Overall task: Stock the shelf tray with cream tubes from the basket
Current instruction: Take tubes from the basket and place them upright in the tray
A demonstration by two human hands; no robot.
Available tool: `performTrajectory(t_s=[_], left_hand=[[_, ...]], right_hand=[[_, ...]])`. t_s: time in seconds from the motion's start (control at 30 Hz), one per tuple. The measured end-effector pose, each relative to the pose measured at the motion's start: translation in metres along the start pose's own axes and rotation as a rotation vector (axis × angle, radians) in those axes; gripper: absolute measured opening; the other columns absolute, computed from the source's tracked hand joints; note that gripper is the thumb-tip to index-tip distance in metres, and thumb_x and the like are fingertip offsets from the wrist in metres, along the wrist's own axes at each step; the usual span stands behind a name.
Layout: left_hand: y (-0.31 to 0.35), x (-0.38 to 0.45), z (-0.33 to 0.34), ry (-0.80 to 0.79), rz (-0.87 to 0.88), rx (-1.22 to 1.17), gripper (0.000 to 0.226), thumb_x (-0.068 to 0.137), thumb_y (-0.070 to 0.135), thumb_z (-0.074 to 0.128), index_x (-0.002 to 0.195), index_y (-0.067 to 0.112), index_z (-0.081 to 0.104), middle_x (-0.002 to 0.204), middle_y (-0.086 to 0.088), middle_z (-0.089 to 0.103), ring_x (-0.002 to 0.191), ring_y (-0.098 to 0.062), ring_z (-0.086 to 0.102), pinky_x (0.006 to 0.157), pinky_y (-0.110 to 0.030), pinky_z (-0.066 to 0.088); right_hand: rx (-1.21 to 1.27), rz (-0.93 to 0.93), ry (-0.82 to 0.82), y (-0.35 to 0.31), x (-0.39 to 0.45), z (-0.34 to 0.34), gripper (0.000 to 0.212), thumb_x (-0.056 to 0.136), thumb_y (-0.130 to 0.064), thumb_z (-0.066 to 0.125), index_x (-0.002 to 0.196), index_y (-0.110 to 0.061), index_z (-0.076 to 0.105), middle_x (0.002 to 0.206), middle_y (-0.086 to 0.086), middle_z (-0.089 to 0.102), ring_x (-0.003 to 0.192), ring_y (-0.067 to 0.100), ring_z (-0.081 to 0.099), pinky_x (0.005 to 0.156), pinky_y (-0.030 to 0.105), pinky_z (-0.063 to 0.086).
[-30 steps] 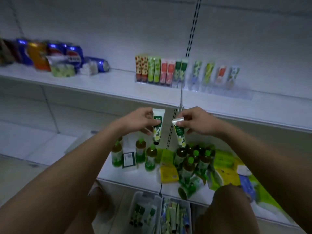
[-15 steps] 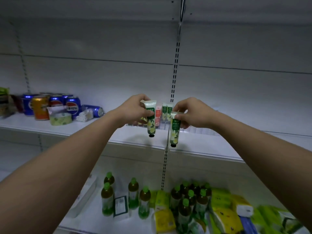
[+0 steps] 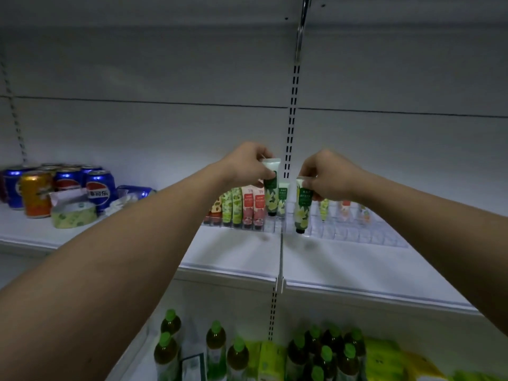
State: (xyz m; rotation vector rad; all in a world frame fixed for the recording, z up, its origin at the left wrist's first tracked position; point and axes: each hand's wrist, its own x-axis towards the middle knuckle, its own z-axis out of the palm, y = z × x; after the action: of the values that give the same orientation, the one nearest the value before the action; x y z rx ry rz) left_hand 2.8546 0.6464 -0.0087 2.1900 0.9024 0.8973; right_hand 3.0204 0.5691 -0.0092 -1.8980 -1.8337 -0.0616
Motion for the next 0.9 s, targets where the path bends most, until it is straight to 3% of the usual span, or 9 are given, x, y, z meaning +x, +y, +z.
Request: performTrajectory(t_s=[0.17, 0.37, 0.43, 0.67, 0.9], left_hand=[[-0.014, 0.052, 0.011, 0.028, 0.013, 0.020, 0.018, 0.089, 0.002, 0.063, 0.104, 0.008, 0.057, 0.100, -0.010, 0.060, 0.080, -0.018, 0.062, 0.071, -0.025, 0.057], [-0.030, 0.099, 0.020, 0.028, 0.037, 0.079, 0.027, 0.086, -0.002, 0.065, 0.111, 0.007, 0.059, 0.106, -0.014, 0.061, 0.082, -0.021, 0.062, 0.077, -0.031, 0.059], [-0.036, 0.112, 0.022, 0.023, 0.034, 0.099, 0.026, 0.087, -0.002, 0.064, 0.110, 0.007, 0.058, 0.108, -0.014, 0.061, 0.083, -0.021, 0.062, 0.080, -0.032, 0.058], [-0.055, 0.143, 0.025, 0.037, 0.012, 0.170, 0.019, 0.087, 0.000, 0.065, 0.101, 0.012, 0.058, 0.093, -0.006, 0.060, 0.075, -0.013, 0.063, 0.061, -0.017, 0.057], [-0.068, 0.158, 0.027, 0.014, -0.023, 0.266, 0.021, 0.084, 0.001, 0.069, 0.100, 0.012, 0.061, 0.089, -0.004, 0.061, 0.072, -0.013, 0.061, 0.060, -0.018, 0.054]], right_hand=[[-0.044, 0.021, 0.087, 0.021, 0.048, 0.022, 0.012, 0.094, -0.005, 0.057, 0.102, -0.008, 0.065, 0.092, 0.011, 0.066, 0.087, 0.027, 0.065, 0.082, 0.044, 0.056], [-0.017, -0.017, 0.176, 0.037, 0.104, 0.047, 0.016, 0.093, -0.005, 0.058, 0.105, -0.012, 0.065, 0.089, 0.005, 0.064, 0.083, 0.023, 0.064, 0.072, 0.036, 0.054], [-0.011, -0.021, 0.188, 0.042, 0.116, 0.054, 0.018, 0.094, -0.005, 0.058, 0.110, -0.010, 0.065, 0.091, 0.006, 0.063, 0.085, 0.024, 0.064, 0.075, 0.037, 0.055], [0.032, -0.021, 0.171, 0.061, 0.140, 0.073, 0.017, 0.094, -0.007, 0.059, 0.110, -0.010, 0.061, 0.099, 0.008, 0.062, 0.096, 0.027, 0.064, 0.087, 0.041, 0.055], [0.067, -0.044, 0.158, 0.069, 0.149, 0.087, 0.017, 0.094, -0.008, 0.059, 0.109, -0.007, 0.066, 0.104, 0.012, 0.066, 0.095, 0.026, 0.064, 0.088, 0.043, 0.054]])
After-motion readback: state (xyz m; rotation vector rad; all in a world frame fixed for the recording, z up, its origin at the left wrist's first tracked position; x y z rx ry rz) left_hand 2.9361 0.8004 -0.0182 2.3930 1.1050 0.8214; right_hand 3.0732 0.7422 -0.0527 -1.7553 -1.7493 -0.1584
